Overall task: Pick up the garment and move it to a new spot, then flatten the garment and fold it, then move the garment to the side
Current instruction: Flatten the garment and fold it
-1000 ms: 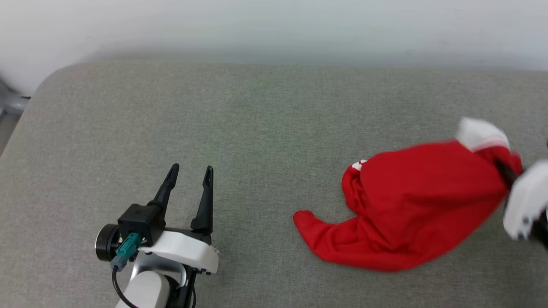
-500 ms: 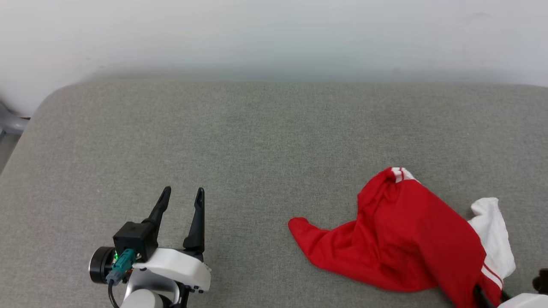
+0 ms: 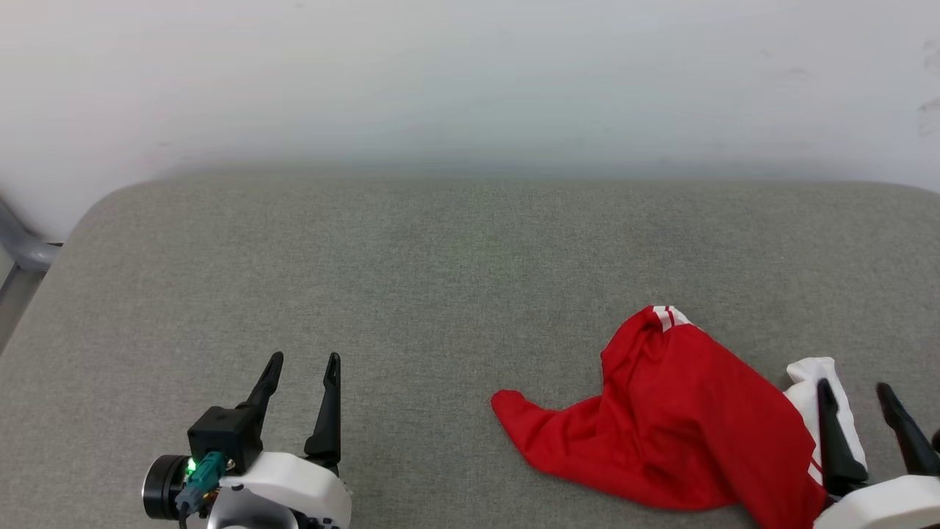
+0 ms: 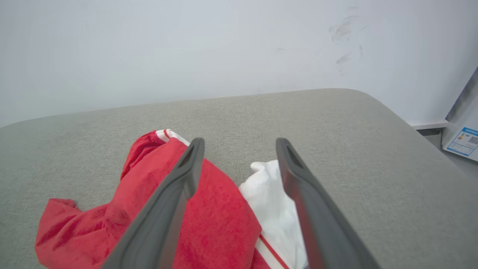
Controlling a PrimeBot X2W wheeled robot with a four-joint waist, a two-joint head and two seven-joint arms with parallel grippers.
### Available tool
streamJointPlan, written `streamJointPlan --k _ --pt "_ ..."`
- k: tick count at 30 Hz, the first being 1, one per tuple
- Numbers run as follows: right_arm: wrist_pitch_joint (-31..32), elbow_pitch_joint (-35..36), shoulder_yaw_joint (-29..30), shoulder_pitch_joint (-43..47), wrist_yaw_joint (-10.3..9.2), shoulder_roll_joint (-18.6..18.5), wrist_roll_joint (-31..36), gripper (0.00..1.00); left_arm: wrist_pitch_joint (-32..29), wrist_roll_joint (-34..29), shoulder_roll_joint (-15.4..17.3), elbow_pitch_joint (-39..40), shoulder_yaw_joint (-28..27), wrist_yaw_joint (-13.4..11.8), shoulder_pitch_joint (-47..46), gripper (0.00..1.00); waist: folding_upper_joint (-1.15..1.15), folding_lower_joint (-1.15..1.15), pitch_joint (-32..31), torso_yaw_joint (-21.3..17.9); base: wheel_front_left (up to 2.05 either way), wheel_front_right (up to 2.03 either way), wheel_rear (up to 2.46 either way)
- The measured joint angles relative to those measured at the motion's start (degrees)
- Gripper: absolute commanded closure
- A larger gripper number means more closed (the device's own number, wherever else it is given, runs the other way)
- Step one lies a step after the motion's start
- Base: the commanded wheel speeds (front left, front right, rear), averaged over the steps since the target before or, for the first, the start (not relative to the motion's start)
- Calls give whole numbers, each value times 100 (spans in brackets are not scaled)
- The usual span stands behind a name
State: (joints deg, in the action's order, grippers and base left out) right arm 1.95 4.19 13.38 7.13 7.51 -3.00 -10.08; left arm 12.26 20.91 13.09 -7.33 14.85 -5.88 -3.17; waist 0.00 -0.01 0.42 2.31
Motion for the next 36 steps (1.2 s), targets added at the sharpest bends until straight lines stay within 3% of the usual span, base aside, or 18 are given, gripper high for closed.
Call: streamJointPlan --k 8,12,13,15,23,30,36 --pt "83 810 -639 168 0 5 147 0 -181 -2 111 105 59 -31 58 0 0 0 -80 -98 0 0 0" --pt "211 1085 -794 248 0 5 96 0 -459 2 144 124 230 126 -101 0 0 0 -32 -184 0 0 0" --pt "287 1227 -834 256 0 5 64 0 -832 76 108 101 464 355 -429 0 0 1 63 -254 0 0 0" --pt "324 1252 -838 255 0 5 60 0 -1111 122 67 37 643 554 -687 0 0 1 141 -311 0 0 0" --pt "434 1339 -933 83 0 5 76 0 -2531 335 -143 -388 1429 1128 -1667 0 0 1 606 -601 0 0 0" --pt "375 1310 -931 -98 0 5 -7 0 -3610 558 -130 -789 2164 1296 -2258 0 0 1 1036 -834 0 0 0" --pt "280 1176 -946 -239 0 5 -127 0 -4413 665 140 -1143 2863 1328 -2709 0 0 1 1373 -1068 0 0 0"
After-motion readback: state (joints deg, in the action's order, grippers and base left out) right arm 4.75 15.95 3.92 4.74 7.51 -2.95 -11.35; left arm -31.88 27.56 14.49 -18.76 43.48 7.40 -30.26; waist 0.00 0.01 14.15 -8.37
